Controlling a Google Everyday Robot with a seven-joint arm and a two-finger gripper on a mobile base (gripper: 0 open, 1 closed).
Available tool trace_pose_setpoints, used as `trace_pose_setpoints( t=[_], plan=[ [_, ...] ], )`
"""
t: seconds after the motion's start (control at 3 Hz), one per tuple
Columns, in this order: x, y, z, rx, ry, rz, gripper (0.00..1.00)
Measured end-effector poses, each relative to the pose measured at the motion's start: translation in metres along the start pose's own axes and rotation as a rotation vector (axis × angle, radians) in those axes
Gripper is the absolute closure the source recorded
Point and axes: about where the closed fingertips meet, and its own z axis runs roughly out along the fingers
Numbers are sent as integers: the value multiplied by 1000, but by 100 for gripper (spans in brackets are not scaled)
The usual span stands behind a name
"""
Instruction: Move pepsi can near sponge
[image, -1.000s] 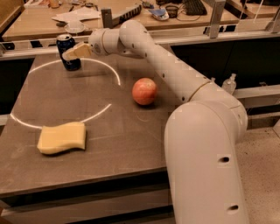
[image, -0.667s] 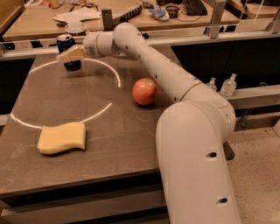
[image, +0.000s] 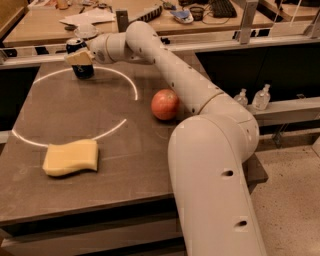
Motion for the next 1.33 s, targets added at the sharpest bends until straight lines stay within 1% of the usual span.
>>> trace_pose_setpoints(
  t=[0.33, 0.67, 1.0, 1.33],
  plan=[
    [3, 9, -48, -18, 33, -2, 79],
    [1, 36, -66, -106, 2, -43, 99],
    [5, 77, -76, -297, -33, -75, 100],
    [7, 90, -77, -339, -17, -78, 100]
  ],
)
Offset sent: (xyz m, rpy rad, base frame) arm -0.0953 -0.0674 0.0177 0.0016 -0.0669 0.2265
